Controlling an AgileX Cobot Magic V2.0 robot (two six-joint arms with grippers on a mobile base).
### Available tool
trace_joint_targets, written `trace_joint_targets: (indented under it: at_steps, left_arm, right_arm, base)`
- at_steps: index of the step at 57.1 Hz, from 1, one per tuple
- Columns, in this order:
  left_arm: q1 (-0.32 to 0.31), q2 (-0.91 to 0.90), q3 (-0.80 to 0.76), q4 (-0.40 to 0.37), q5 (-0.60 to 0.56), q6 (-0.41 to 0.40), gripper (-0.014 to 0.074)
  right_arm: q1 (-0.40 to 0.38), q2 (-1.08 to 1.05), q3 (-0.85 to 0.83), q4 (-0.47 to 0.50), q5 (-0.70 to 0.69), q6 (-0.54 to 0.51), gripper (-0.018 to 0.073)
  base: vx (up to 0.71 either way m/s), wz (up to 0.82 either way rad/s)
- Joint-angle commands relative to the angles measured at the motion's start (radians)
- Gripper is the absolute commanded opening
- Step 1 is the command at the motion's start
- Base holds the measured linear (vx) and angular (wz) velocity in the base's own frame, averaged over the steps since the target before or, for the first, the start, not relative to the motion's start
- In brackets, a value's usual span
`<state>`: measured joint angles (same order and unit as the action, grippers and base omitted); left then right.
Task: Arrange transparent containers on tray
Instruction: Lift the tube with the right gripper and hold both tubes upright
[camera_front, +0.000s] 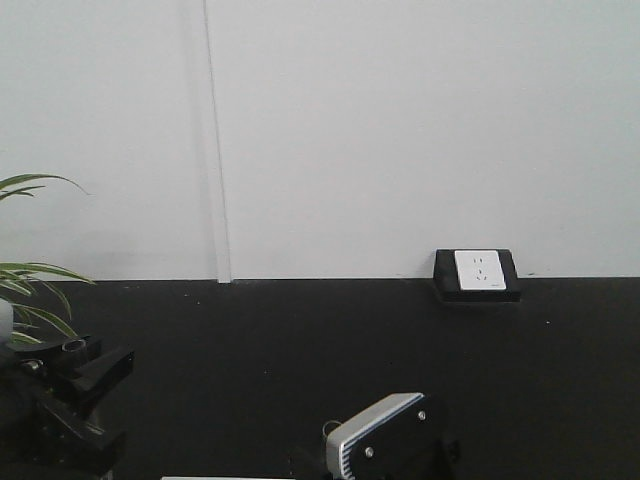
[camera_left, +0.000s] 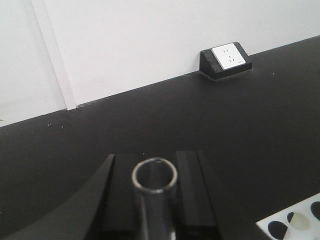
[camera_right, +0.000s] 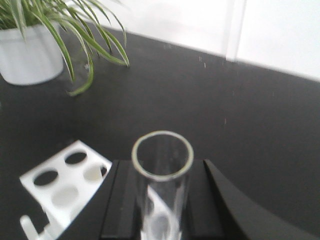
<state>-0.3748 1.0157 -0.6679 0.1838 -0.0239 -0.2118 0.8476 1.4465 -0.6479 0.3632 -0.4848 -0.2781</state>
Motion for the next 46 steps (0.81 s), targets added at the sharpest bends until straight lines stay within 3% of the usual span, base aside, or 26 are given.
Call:
trace_joint_targets:
  at_steps: [1, 19, 38, 46]
  left_arm:
    - [-0.007, -0.020, -0.036, -0.009, -0.076, -0.004, 0.0176]
    - [-0.007, -0.020, -0.036, -0.009, -0.078, -0.004, 0.0176]
    - [-0.007, -0.020, -0.036, -0.009, -0.078, -0.004, 0.0176]
    - [-0.007, -0.020, -0.036, -0.009, -0.078, -0.004, 0.0176]
  right_arm:
    - [-0.002, -0.062, -0.069, 0.018, -0.033, -0.044, 0.0047]
    - [-0.027, -0.154, -0.251, 0.097, 0.182, -0.178, 0.0059]
    - [-0.230, -0.311, -0.368, 0.095, 0.491, -0.220, 0.0074]
    - [-0.271, -0.386, -0.367, 0.095, 0.609, -0.245, 0.0083]
  base:
    - [0.00, 0.00]
    - [0.00, 0.00]
    - [0.00, 0.00]
    - [0.00, 0.00]
